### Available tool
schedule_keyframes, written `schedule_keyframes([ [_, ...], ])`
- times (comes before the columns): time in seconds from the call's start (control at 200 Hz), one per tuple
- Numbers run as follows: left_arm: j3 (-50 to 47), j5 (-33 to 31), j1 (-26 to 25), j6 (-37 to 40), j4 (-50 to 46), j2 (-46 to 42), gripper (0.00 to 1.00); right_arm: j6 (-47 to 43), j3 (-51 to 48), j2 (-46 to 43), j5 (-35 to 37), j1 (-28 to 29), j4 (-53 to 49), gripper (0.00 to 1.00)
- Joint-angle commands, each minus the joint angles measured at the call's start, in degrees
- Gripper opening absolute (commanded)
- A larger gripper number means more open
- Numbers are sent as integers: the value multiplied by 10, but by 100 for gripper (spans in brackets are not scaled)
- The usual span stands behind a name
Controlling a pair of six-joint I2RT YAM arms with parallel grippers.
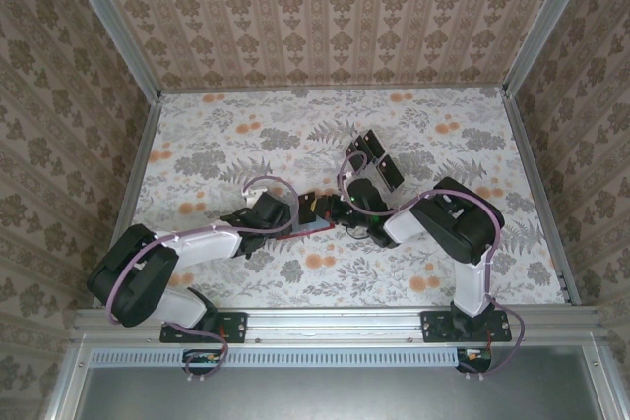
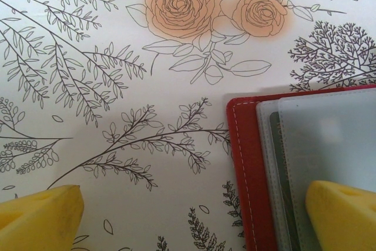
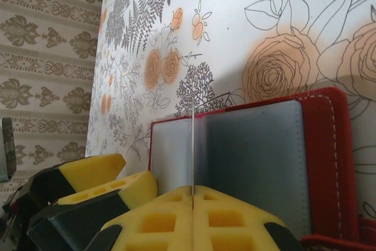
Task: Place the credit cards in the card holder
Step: Insert the credit card into the card slot.
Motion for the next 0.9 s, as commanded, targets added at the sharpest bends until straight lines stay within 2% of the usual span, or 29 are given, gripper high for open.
schedule_keyframes([
  [0.0, -16, -3, 1, -4, -39, 4, 99, 5, -14, 11, -14, 5, 18, 0],
  [0.895, -17, -4, -1, -4, -39, 4, 99, 5, -5, 39, -57, 1, -7, 0],
])
